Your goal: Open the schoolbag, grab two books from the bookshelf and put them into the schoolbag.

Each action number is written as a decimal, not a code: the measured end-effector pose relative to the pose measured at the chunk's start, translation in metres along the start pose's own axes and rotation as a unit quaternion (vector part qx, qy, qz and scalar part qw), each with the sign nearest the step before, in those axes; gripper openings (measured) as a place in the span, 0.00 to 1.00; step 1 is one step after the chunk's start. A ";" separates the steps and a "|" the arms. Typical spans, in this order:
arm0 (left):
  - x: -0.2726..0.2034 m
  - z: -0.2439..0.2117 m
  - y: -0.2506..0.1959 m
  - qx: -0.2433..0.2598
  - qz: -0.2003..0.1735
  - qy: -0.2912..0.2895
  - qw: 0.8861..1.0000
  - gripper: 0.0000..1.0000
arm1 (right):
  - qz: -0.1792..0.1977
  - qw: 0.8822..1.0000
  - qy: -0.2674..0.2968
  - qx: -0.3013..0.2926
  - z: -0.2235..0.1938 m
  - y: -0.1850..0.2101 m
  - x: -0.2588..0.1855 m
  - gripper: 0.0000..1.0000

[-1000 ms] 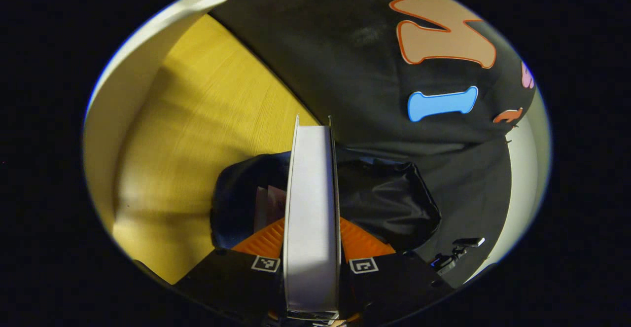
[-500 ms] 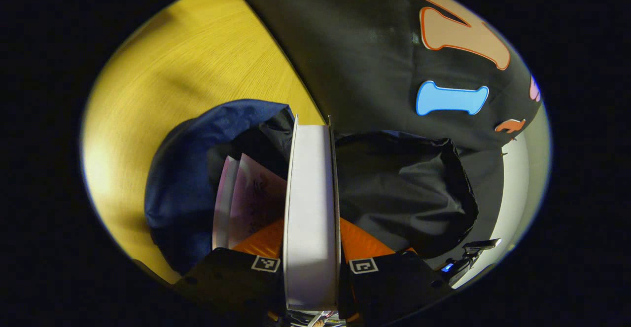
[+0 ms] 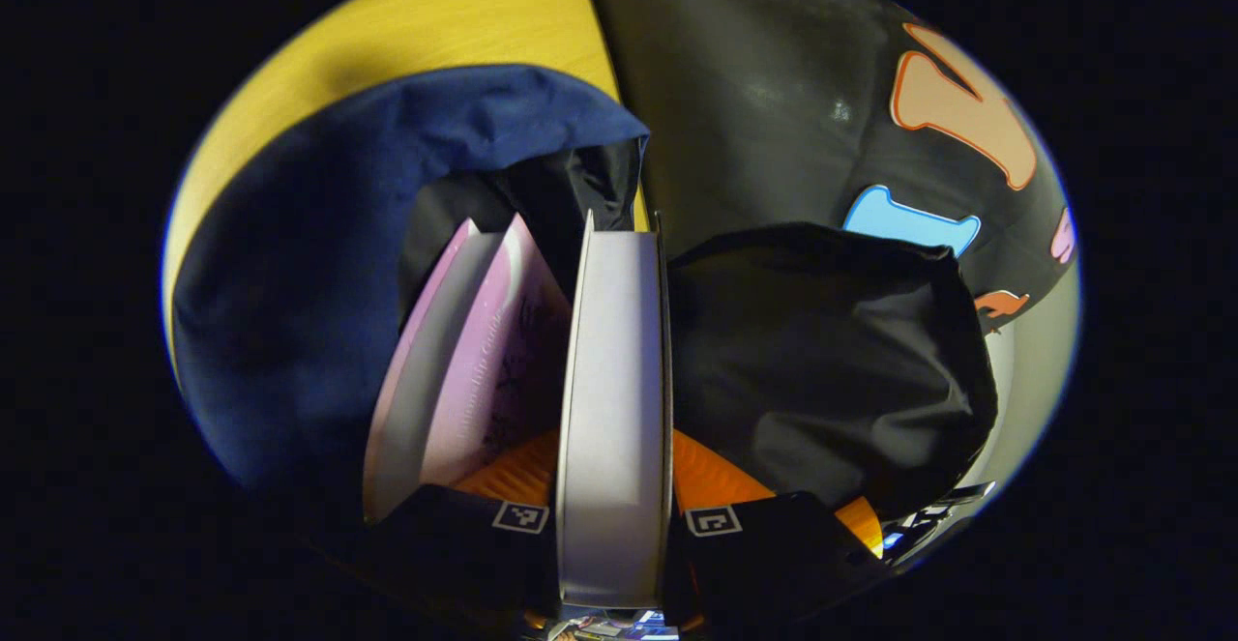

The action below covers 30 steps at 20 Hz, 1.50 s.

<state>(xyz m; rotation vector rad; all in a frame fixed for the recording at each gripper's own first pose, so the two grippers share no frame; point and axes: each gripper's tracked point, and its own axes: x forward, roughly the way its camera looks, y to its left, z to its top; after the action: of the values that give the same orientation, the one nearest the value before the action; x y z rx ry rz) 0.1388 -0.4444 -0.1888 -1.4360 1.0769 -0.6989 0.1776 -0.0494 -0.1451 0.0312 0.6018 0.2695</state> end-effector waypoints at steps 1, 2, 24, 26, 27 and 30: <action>0.001 0.000 0.000 0.005 0.000 0.000 1.000 0.36 | 0.000 1.000 0.000 0.000 0.000 0.000 0.000 0.00; 0.001 0.000 0.000 0.011 0.002 0.002 1.000 0.36 | 0.001 1.000 0.001 0.001 -0.001 0.000 0.000 0.00; -0.084 0.042 -0.039 0.403 0.199 -0.038 0.892 0.79 | -0.007 1.000 0.005 0.008 -0.012 0.001 0.001 0.01; -0.104 0.047 -0.054 0.437 0.206 -0.058 0.874 0.81 | -0.008 1.000 0.005 0.009 -0.013 0.002 0.001 0.01; -0.115 0.052 -0.062 0.453 0.214 -0.070 0.862 0.84 | -0.010 1.000 0.004 0.009 -0.012 0.002 0.001 0.01; -0.148 0.064 -0.084 0.485 0.229 -0.112 0.836 0.92 | -0.014 1.000 0.002 0.005 -0.015 0.003 -0.003 0.02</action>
<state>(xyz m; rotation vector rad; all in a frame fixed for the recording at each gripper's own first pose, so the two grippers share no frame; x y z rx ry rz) 0.1551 -0.2893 -0.0943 -0.3376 0.6548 -0.5652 0.1660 -0.0477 -0.1554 0.0314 0.6075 0.2389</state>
